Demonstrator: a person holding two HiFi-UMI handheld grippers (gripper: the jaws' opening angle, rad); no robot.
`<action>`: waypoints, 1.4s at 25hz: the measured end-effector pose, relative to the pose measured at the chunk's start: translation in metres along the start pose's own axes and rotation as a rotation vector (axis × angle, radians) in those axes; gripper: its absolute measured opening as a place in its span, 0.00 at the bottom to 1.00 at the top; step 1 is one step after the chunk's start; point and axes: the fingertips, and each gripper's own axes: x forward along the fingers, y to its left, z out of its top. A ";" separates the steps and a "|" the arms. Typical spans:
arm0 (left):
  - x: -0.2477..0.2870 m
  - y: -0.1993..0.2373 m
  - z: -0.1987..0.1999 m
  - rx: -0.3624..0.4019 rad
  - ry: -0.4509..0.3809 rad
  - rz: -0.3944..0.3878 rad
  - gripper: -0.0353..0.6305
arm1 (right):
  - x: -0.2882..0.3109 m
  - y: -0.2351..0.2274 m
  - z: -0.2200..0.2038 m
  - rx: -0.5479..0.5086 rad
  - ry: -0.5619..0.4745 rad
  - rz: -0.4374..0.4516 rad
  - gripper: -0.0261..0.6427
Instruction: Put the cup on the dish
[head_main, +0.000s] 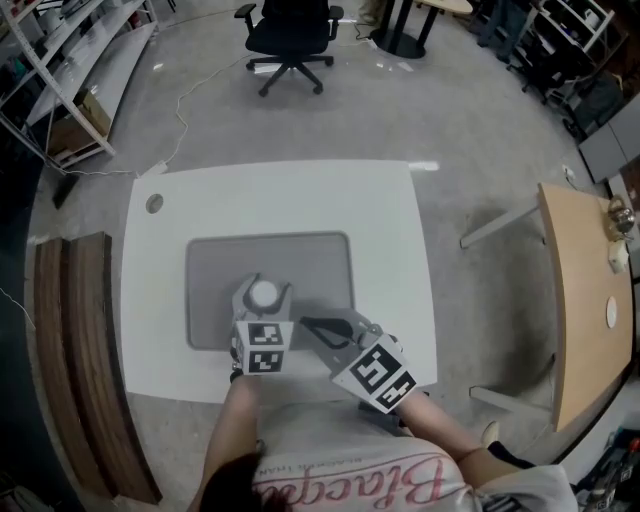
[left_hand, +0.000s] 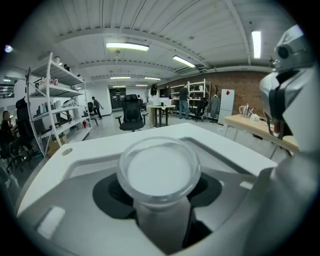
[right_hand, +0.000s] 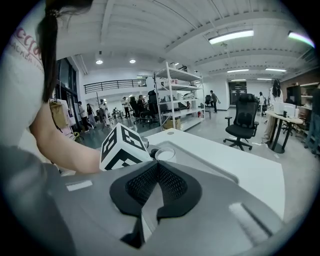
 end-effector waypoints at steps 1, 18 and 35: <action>0.003 0.000 -0.003 0.003 0.015 -0.004 0.43 | 0.003 -0.002 0.001 -0.001 0.001 0.003 0.04; 0.007 0.004 -0.046 -0.035 0.201 -0.035 0.61 | 0.003 -0.012 0.001 0.073 -0.001 -0.016 0.04; -0.096 -0.004 0.008 -0.097 -0.033 0.034 0.05 | -0.017 0.020 0.002 -0.034 -0.052 -0.075 0.04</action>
